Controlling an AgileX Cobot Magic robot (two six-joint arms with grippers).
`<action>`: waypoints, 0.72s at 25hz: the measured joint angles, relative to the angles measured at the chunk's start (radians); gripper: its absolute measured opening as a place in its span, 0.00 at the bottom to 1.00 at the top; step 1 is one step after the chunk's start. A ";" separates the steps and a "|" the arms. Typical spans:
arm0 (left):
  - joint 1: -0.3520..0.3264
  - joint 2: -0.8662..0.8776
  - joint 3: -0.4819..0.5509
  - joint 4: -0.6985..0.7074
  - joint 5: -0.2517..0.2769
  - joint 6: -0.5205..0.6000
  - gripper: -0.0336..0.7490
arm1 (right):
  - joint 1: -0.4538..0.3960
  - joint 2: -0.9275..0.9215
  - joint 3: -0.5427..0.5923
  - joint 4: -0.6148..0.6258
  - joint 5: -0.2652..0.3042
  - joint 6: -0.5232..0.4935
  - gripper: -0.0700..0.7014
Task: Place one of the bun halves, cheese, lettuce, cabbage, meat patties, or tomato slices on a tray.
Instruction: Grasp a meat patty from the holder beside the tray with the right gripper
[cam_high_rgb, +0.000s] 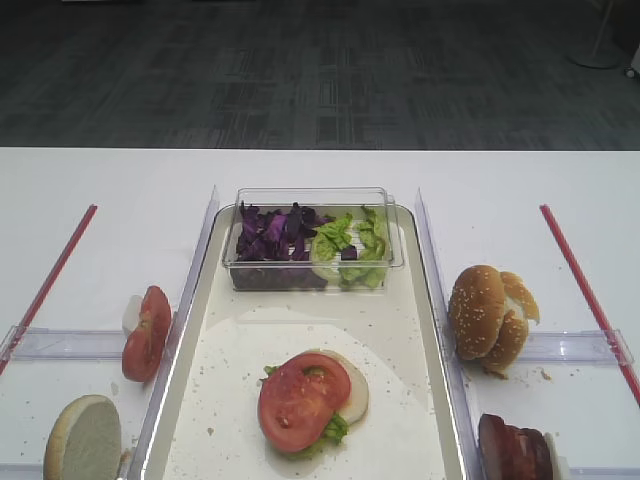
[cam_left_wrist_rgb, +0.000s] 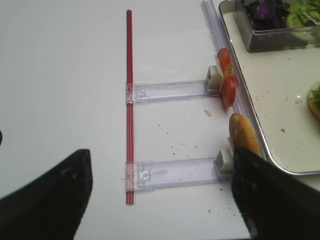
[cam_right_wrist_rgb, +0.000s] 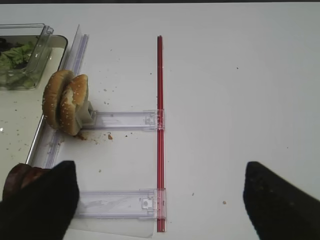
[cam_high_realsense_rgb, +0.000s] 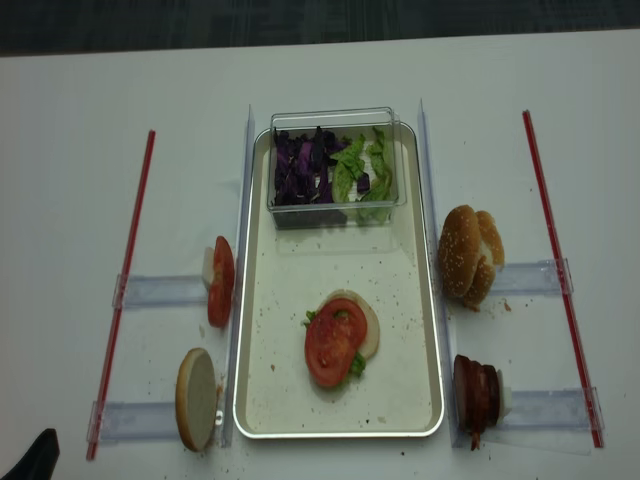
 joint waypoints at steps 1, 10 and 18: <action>0.000 0.000 0.000 0.000 0.000 0.000 0.71 | 0.000 0.000 0.000 0.000 0.000 0.000 0.97; 0.000 0.000 0.000 0.000 0.000 0.000 0.71 | 0.000 0.000 0.000 0.000 0.000 0.000 0.97; 0.000 0.000 0.000 0.000 0.000 0.000 0.71 | 0.000 0.000 0.000 0.000 0.000 0.000 0.97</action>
